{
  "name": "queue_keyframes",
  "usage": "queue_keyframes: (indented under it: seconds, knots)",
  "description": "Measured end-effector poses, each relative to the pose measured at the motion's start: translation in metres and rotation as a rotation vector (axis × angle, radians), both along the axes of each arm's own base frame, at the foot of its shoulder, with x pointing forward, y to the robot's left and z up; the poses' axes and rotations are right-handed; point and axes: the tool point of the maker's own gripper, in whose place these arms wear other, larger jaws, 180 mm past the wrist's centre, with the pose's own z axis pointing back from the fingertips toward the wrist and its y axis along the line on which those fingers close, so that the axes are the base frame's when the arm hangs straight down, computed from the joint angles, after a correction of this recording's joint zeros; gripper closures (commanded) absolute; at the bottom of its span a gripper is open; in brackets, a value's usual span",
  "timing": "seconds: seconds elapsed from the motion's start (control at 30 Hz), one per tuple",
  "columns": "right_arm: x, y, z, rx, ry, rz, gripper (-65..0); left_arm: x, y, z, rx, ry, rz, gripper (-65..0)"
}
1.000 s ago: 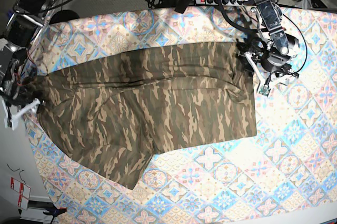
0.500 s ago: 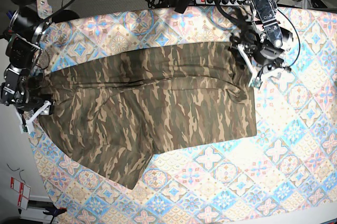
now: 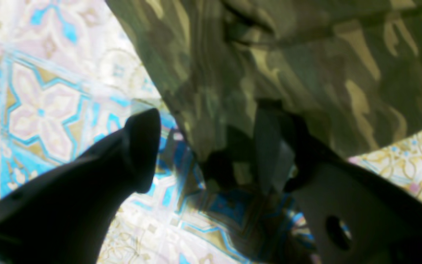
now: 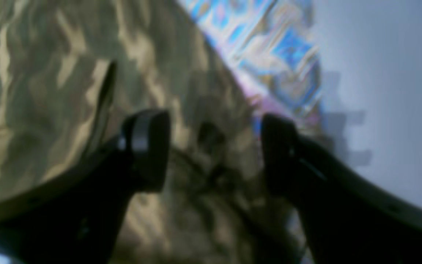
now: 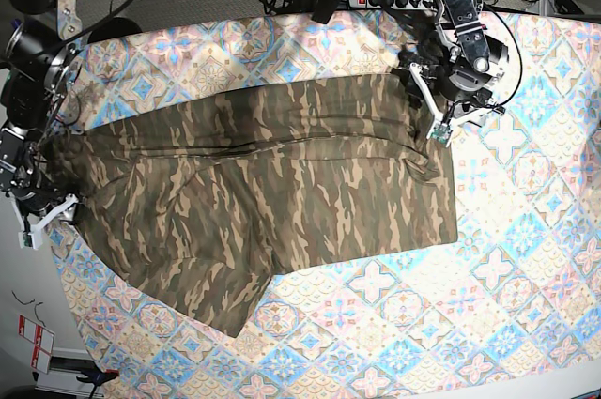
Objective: Fold the T-shirt properly
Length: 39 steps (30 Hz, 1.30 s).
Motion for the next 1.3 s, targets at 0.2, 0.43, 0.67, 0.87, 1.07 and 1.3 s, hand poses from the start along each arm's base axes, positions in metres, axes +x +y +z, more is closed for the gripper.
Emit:
queue_keyframes:
  seconds: [0.2, 0.43, 0.67, 0.87, 1.07, 1.3]
  knots:
    - [-0.039, 0.005, -0.053, 0.061, 0.073, -0.058, -43.3, -0.007, 0.001, -0.003, 0.001, 0.014, 0.000, -40.4]
    - [-0.049, 0.001, -0.060, 0.109, 0.034, -0.100, -43.7, -0.007, 0.002, -0.003, 0.003, 0.010, -0.002, -40.4]
    - [-0.057, 0.006, -0.066, 0.148, 0.048, -0.101, -43.3, -0.010, 0.016, -0.002, 0.041, 0.023, -0.014, -39.9]
    - [-0.068, 0.016, -0.068, 0.220, 0.073, -0.043, -26.3, -0.027, 0.040, -0.010, 0.089, 0.078, -0.033, -38.2]
    - [-0.075, 0.021, -0.073, 0.251, 0.097, -0.049, -17.6, -0.028, 0.045, -0.009, 0.102, 0.079, -0.039, -23.4]
    - [-0.074, 0.025, -0.075, 0.261, 0.091, -0.051, -20.2, -0.020, 0.039, -0.008, 0.091, 0.066, -0.030, -28.3]
